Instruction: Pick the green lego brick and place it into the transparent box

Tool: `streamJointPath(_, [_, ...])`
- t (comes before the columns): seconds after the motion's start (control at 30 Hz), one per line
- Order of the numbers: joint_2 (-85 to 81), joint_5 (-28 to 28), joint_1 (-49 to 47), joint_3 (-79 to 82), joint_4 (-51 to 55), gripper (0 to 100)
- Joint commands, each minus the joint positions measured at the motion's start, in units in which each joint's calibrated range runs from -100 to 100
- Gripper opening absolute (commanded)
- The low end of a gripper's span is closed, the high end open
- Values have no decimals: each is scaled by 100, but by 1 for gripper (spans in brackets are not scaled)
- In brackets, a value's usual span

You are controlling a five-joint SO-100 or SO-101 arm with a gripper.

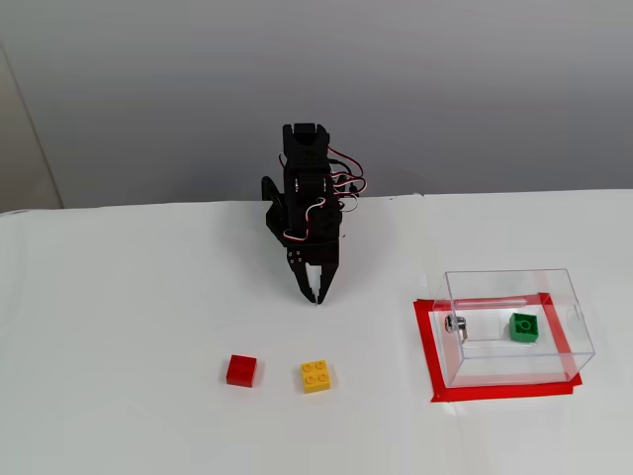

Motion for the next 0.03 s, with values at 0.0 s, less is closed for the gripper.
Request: streamJointPath(0.0, [-51,4,8,-115,28,1])
